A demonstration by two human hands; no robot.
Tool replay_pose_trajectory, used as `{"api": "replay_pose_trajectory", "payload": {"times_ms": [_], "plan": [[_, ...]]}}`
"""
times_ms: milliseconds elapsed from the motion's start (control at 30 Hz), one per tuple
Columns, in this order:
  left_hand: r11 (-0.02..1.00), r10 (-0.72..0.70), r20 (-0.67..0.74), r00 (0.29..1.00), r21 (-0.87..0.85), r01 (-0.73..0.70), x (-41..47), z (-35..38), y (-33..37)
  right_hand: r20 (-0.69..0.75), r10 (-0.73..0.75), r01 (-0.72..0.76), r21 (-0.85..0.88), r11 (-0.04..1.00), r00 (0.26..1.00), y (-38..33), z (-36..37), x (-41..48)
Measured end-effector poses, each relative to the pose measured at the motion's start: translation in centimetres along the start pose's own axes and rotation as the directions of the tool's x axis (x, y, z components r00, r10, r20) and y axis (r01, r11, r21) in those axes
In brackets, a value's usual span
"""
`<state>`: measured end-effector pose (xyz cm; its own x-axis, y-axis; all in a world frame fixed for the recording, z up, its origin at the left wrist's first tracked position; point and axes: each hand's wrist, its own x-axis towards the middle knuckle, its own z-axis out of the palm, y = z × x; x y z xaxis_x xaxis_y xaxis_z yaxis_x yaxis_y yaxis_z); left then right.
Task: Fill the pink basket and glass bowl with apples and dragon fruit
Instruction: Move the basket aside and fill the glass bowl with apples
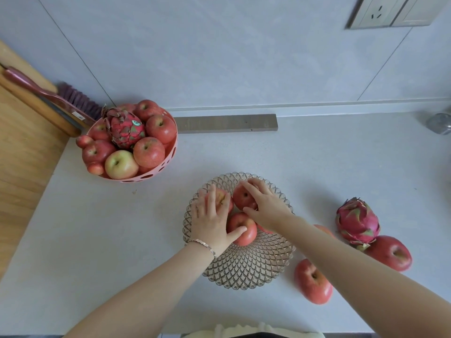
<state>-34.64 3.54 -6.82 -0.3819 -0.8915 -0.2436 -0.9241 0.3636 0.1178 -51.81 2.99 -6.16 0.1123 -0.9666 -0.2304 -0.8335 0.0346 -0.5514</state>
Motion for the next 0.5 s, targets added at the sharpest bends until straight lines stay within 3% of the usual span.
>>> {"api": "replay_pose_trajectory", "payload": {"times_ms": [133, 233, 367, 500], "plan": [[0.967, 0.243, -0.175, 0.954, 0.121, -0.225, -1.7, -0.2, 0.5, -0.027, 0.043, -0.043, 0.016, 0.999, 0.999, 0.3, 0.3, -1.5], [0.976, 0.208, -0.188, 0.96, 0.107, -0.19, -2.3, -0.2, 0.8, -0.078, 0.133, -0.124, 0.103, 0.987, 0.988, 0.8, 0.7, -3.0], [0.979, 0.182, -0.182, 0.966, 0.127, -0.16, -1.9, -0.3, 1.6, -0.04, 0.195, -0.187, 0.157, 0.97, 0.98, 1.4, 1.5, -4.6], [0.969, 0.203, -0.142, 0.969, 0.173, -0.178, -1.7, -0.3, 1.8, -0.045, 0.186, -0.178, 0.132, 0.975, 0.982, 1.6, 1.6, -5.1]]}}
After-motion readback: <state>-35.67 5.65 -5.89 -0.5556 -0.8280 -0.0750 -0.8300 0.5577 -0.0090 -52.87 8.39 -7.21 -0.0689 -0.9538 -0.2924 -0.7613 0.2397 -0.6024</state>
